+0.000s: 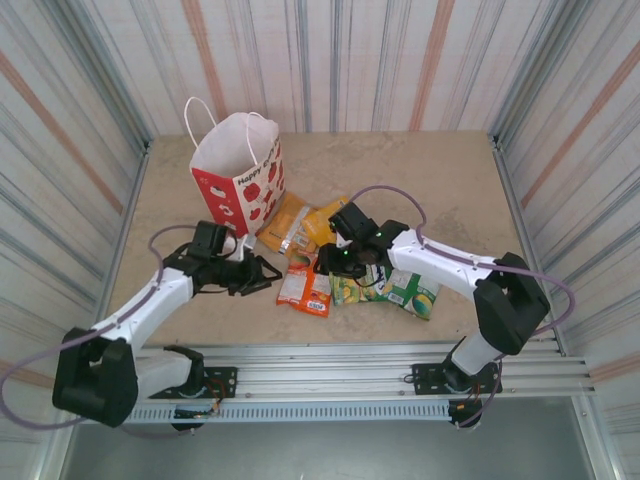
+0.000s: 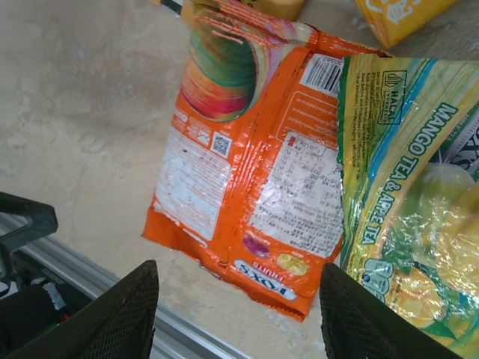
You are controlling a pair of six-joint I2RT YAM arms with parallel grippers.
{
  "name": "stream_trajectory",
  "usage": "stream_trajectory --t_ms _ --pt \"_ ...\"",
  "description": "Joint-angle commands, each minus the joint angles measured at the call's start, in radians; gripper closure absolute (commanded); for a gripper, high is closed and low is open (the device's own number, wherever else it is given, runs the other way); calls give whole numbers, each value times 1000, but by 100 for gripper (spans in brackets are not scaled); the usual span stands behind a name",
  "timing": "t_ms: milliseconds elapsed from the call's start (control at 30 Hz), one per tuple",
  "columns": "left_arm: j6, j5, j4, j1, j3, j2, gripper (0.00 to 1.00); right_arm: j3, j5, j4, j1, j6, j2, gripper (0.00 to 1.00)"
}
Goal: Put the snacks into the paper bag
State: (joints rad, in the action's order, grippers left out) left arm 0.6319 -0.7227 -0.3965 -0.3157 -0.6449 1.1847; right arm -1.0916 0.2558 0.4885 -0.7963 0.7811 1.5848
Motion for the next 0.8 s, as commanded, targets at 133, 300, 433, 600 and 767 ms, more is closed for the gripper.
stream_trajectory --t_ms 133,300,433,600,767 --pt "-52 60 147 -26 3 149 50 6 15 -5 3 -33 75 43" --pt "-110 71 151 -36 -36 250 50 9 21 -17 3 -40 110 44" --pt "-153 52 165 -37 -62 330 50 13 28 -25 3 -43 141 46" --pt "-180 6 188 -46 -86 413 50 15 27 -30 6 -49 169 49" --pt "-191 -31 227 -55 -89 473 51 16 35 -34 8 -50 203 55"
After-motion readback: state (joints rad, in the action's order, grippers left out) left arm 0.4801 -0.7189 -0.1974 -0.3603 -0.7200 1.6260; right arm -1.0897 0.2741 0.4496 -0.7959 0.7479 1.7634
